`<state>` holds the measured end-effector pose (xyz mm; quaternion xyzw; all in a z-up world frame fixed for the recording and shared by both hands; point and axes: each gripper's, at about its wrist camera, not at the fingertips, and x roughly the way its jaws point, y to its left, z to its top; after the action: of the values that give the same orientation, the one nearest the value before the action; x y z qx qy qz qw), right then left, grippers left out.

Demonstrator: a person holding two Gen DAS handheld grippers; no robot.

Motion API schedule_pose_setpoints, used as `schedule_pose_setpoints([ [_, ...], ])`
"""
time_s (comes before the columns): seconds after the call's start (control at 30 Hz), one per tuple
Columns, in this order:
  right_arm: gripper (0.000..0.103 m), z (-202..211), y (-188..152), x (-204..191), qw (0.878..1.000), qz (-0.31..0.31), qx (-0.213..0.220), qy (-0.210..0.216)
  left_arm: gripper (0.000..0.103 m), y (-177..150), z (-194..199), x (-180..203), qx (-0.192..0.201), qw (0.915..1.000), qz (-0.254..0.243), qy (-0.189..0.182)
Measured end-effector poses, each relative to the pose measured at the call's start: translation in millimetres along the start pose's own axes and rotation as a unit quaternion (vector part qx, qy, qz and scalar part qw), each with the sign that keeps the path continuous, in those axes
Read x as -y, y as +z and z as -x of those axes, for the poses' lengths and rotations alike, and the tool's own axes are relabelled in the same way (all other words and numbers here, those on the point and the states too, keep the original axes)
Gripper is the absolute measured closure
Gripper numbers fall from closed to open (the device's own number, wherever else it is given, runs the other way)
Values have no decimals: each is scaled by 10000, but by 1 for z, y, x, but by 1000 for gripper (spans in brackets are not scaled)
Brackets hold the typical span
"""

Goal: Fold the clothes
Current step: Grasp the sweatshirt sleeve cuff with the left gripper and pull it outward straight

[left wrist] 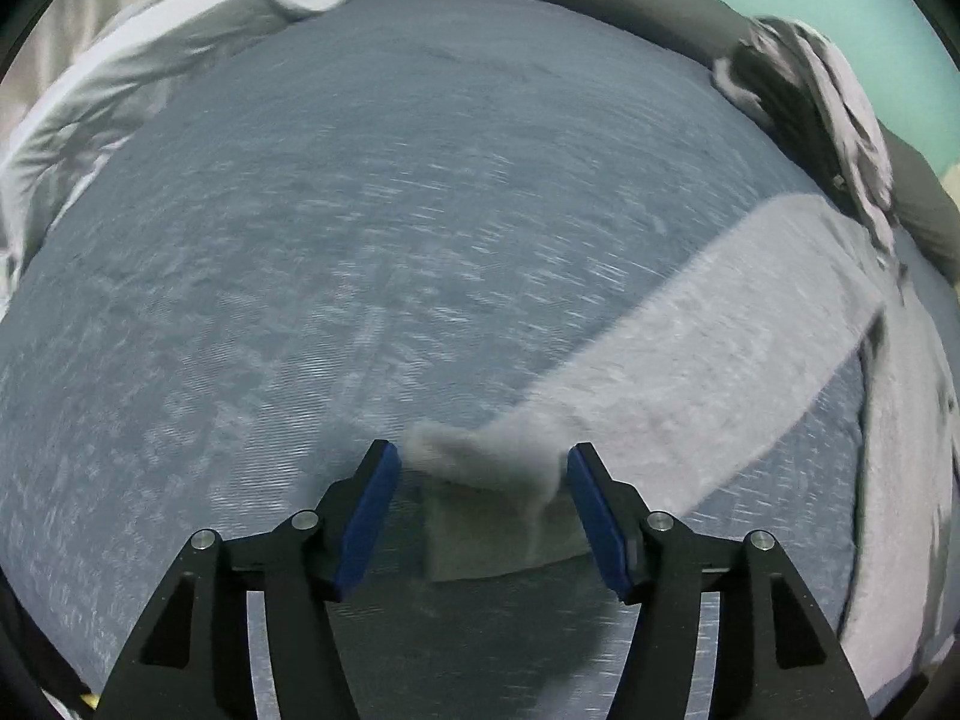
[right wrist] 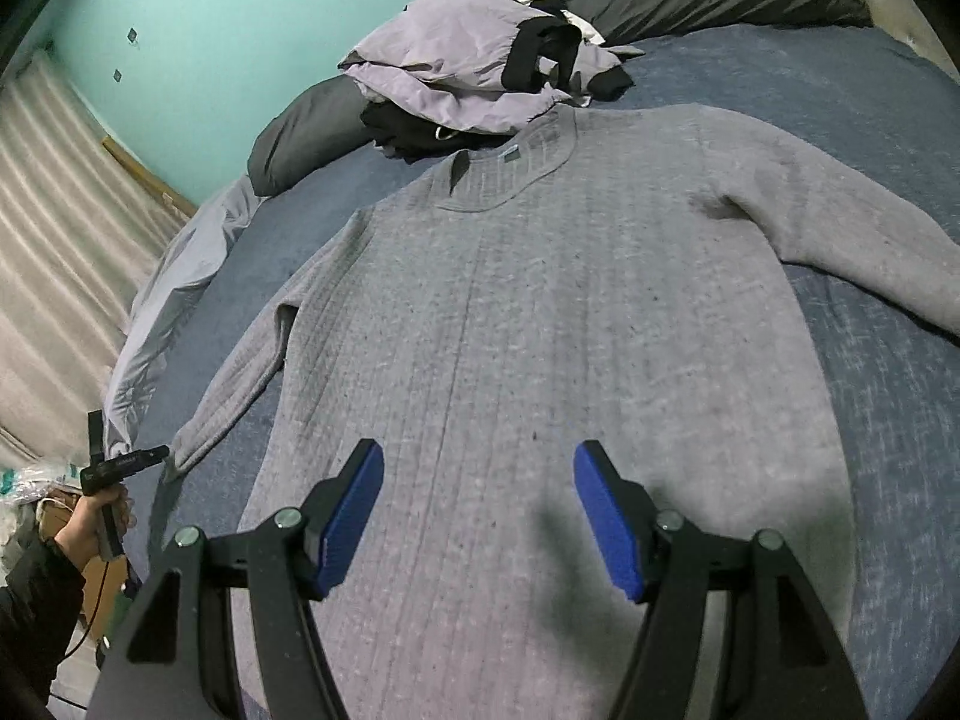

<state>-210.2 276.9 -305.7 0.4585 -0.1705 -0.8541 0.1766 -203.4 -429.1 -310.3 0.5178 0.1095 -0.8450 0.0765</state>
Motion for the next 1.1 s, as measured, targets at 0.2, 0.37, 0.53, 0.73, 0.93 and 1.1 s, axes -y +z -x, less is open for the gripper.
schedule_pose_setpoints([
  [0.2, 36, 10, -5, -8, 9999, 83, 3, -90, 39, -7, -12, -15, -79, 9997, 144, -177],
  [0.37, 36, 14, -5, -14, 9998, 143, -13, -135, 43, -12, -14, -14, 105, 9993, 245, -257],
  [0.53, 36, 15, -5, -16, 9998, 131, -16, -116, 84, -6, 1, -5, 213, 9994, 58, -271],
  [0.73, 36, 17, -6, -19, 9999, 130, -28, -7, 88, 10, 33, 0, 424, 9989, -148, -141],
  [0.93, 36, 24, -8, -17, 10000, 71, 9, 39, 88, 45, 58, -18, 642, 9978, -59, 177],
  [1.1, 36, 29, -12, -14, 9999, 105, -34, -38, 88, 78, 65, -32, 686, 9967, -1, 442],
])
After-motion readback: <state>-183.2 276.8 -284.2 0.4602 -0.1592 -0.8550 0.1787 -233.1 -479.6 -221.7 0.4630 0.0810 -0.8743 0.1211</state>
